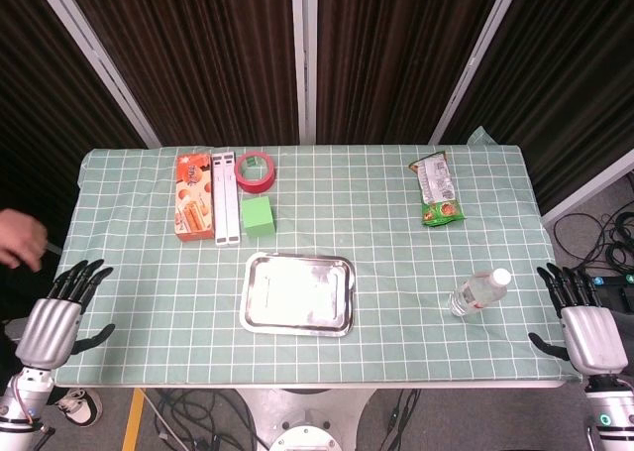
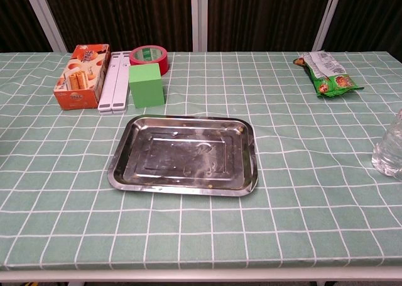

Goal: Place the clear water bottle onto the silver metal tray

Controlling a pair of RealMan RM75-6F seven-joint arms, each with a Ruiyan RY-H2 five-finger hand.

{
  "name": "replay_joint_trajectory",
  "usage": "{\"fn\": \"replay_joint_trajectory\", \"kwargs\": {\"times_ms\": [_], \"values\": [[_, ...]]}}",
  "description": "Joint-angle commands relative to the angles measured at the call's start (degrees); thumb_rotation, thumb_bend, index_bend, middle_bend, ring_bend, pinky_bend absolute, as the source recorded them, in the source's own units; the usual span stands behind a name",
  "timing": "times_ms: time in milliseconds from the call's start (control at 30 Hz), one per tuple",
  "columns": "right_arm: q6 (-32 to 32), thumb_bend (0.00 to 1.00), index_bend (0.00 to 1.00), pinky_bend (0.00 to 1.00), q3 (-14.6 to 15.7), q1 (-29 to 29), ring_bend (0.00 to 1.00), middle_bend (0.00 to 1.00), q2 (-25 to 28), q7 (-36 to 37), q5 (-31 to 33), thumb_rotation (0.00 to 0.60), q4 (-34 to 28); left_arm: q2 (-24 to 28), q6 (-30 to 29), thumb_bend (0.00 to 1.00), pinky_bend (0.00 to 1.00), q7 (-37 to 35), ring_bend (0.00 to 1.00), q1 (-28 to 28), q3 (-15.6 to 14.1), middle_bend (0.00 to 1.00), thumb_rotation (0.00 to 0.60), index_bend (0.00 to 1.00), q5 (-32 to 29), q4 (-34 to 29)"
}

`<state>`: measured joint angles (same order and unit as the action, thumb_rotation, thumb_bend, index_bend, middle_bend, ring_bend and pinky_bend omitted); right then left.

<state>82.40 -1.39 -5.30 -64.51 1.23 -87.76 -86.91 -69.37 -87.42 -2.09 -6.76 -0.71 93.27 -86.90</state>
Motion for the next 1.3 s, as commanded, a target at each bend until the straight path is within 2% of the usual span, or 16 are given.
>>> {"fn": "replay_joint_trajectory", "kwargs": {"times_ms": [33, 300, 433, 567, 733, 767, 933, 1300], "values": [[0.0, 0.06, 0.00, 0.00, 0.0, 0.0, 0.00, 0.05, 0.0, -0.1, -0.1, 0.600, -0.1, 0.0, 0.0, 0.21, 0.17, -0.3, 0.10, 0.0, 0.0, 0.19, 0.600, 0.18, 0.1, 0.1], [0.5, 0.06, 0.00, 0.00, -0.2, 0.4, 0.00, 0.05, 0.9, 1.0, 0.3, 0.600, -0.8, 0.1, 0.0, 0.21, 0.17, 0.1, 0.10, 0.1, -0.4, 0.19, 0.600, 0.18, 0.6, -0.6], [0.0, 0.02, 0.00, 0.00, -0.8, 0.5, 0.00, 0.06, 0.3, 6.7, 1.7, 0.600, 0.1, 0.5, 0.2, 0.21, 0.17, 0.1, 0.10, -0.2, -0.1, 0.19, 0.600, 0.18, 0.5, -1.2], [-1.4, 0.00, 0.00, 0.00, -1.2, 0.2, 0.00, 0.07, -2.5, 23.9, 2.1, 0.600, 2.7, 0.7, 0.4, 0.21, 0.17, -0.1, 0.10, -0.3, -0.1, 0.19, 0.600, 0.18, 0.4, -1.4], [-3.6, 0.00, 0.00, 0.00, -2.1, -1.1, 0.00, 0.07, -5.5, 59.7, 1.2, 0.600, 5.2, 0.1, 1.2, 0.21, 0.17, -0.9, 0.10, -0.4, -0.2, 0.19, 0.600, 0.18, -0.1, -0.6], [-4.0, 0.00, 0.00, 0.00, -2.3, -1.5, 0.00, 0.07, -6.0, 62.8, 0.9, 0.600, 6.3, 0.0, 1.3, 0.21, 0.17, -1.0, 0.10, -0.5, -0.2, 0.19, 0.600, 0.18, -0.1, -0.5], [-5.6, 0.00, 0.00, 0.00, -1.9, -3.5, 0.00, 0.07, -9.4, 71.7, -0.8, 0.600, 11.1, -0.5, 1.3, 0.21, 0.17, -0.9, 0.10, -0.7, -0.1, 0.19, 0.600, 0.18, 0.2, 0.3], [-10.8, 0.00, 0.00, 0.00, -1.6, -6.8, 0.00, 0.10, -15.1, 74.3, 0.0, 0.600, 20.1, -1.0, 1.8, 0.21, 0.17, -1.8, 0.10, -1.0, -0.2, 0.19, 0.600, 0.18, 0.1, 2.0]]}}
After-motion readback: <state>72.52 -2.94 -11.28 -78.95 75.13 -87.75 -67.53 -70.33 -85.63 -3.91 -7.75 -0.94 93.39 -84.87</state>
